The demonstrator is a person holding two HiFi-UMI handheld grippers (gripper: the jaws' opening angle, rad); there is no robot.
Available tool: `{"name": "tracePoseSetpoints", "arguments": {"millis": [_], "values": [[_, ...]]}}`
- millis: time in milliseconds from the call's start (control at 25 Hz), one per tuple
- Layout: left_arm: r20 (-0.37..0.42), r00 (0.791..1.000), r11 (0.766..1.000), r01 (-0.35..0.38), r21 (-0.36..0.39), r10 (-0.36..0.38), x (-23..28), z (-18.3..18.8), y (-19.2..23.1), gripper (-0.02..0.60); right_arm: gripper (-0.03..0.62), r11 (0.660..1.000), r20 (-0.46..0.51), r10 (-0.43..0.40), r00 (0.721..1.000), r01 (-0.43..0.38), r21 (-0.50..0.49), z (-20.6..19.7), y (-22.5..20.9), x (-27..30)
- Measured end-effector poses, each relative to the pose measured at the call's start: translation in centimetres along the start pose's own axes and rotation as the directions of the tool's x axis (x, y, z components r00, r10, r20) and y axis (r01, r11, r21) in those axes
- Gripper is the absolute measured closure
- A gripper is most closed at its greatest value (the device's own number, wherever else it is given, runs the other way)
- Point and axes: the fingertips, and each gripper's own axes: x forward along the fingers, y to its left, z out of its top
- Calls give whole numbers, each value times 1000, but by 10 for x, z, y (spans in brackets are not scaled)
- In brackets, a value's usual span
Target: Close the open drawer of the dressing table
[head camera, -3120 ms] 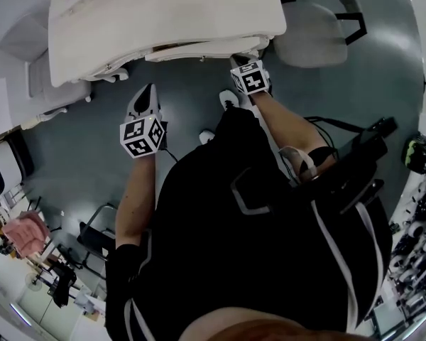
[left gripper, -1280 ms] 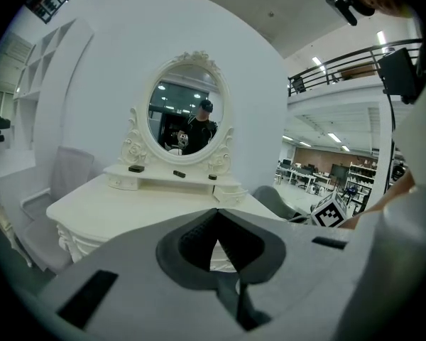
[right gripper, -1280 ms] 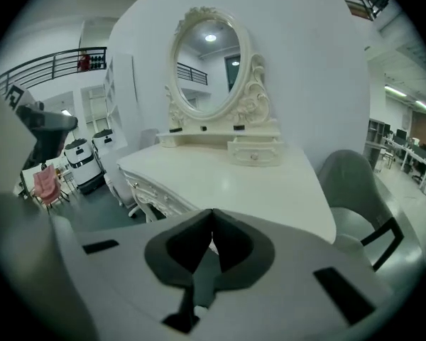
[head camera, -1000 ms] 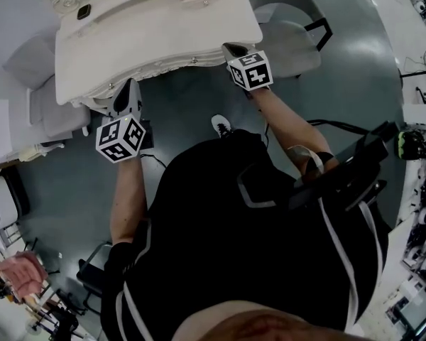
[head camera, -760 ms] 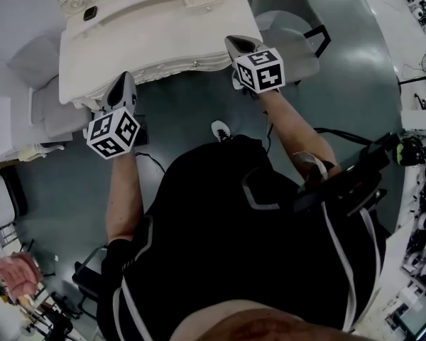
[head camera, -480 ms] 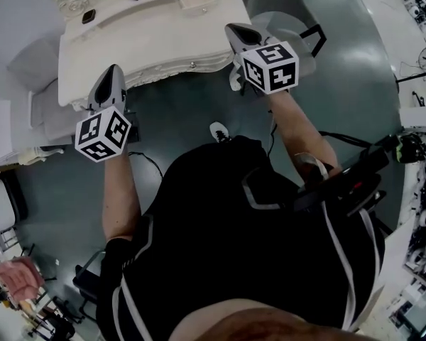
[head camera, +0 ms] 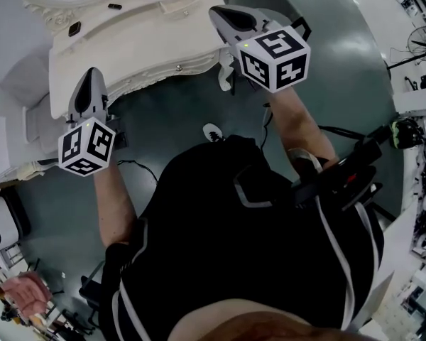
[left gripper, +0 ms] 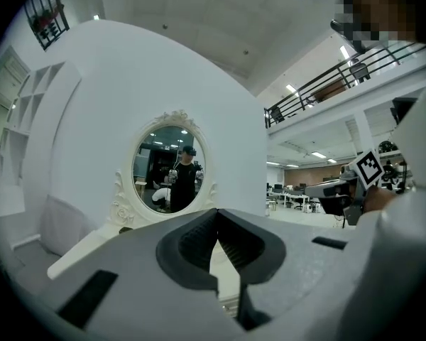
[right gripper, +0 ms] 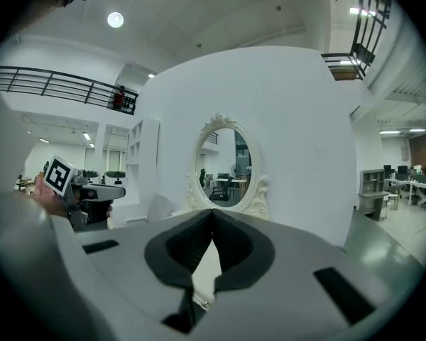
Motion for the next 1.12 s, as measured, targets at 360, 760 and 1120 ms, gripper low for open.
{"name": "tracePoseSetpoints", "arguments": {"millis": [360, 760, 1120], "values": [[-8, 999, 998, -34, 43, 34, -2, 4, -1, 577, 591, 998, -15, 1, 1000, -2, -57, 2, 2, -7], [-4, 1000, 999, -4, 39, 4, -3, 7, -9, 578, 591, 999, -4, -8, 1000, 7, -47, 3, -1, -9], [10, 1000, 999, -27, 19, 27, 1, 7, -4, 578, 591, 999, -7, -16, 1000, 16, -41, 0, -6, -7]]}}
